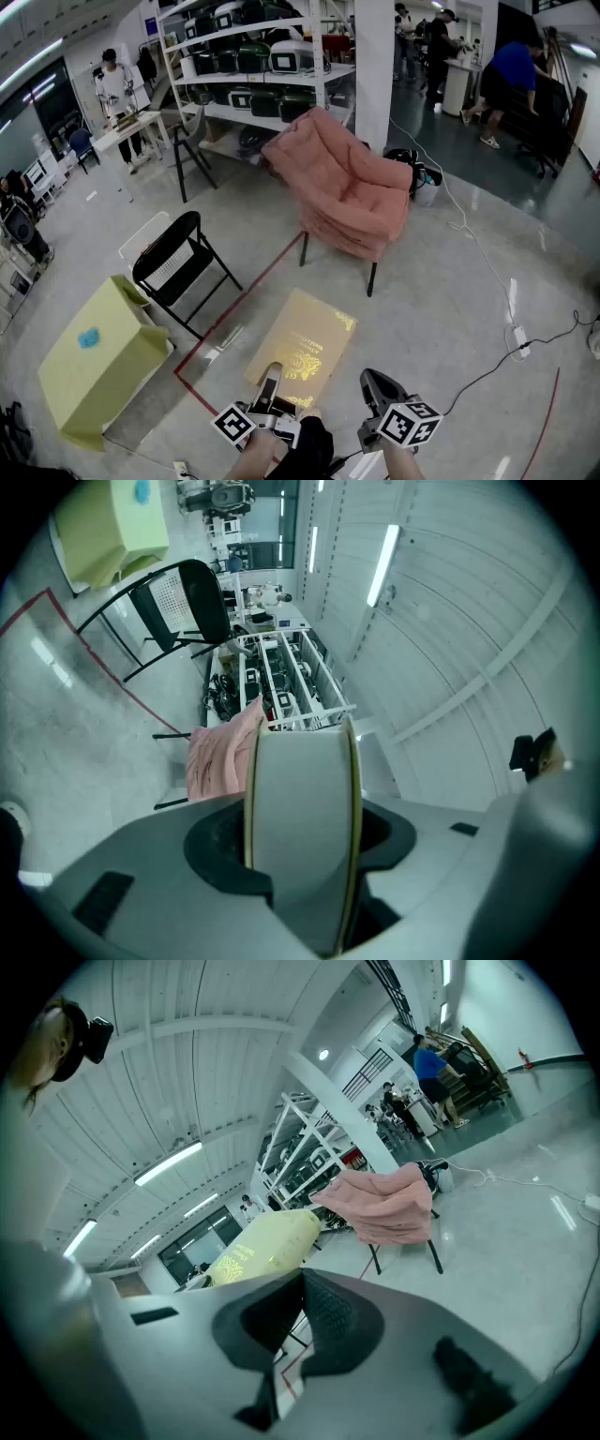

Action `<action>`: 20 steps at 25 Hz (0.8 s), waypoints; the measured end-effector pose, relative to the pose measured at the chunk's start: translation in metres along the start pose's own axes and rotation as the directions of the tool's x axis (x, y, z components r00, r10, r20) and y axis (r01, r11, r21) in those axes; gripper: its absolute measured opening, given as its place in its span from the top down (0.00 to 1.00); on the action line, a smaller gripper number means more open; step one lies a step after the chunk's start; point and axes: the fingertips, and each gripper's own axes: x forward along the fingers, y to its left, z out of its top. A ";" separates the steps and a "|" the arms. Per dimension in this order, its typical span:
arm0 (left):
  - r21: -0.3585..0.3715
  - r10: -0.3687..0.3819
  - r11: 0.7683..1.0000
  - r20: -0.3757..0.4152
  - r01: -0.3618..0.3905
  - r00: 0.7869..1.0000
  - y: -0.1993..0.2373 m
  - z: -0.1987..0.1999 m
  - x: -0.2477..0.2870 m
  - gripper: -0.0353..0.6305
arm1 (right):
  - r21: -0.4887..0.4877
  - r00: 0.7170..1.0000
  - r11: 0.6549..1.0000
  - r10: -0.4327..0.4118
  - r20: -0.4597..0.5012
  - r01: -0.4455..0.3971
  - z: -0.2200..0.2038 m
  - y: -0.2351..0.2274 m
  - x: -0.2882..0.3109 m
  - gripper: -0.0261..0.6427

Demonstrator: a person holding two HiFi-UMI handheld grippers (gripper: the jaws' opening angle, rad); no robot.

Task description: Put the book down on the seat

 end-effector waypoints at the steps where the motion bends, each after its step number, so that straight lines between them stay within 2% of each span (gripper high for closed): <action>1: 0.012 0.007 1.000 -0.005 -0.007 1.000 0.001 0.007 -0.011 0.60 | 0.004 1.000 1.000 0.000 0.001 0.000 -0.008 0.010 -0.002 0.94; 8: 0.075 0.008 0.997 -0.053 -0.004 0.999 0.001 0.066 -0.038 0.60 | 0.005 1.000 1.000 -0.021 0.022 0.021 -0.031 0.063 0.018 0.94; 14: 0.056 -0.013 0.998 -0.105 0.019 0.994 0.001 0.108 -0.027 0.60 | 0.007 0.997 0.999 -0.039 0.059 0.038 -0.031 0.097 0.060 0.94; 20: 0.035 -0.023 0.999 -0.140 0.028 0.990 0.006 0.133 -0.016 0.60 | 0.030 0.997 0.999 -0.034 0.067 0.033 -0.030 0.118 0.102 0.94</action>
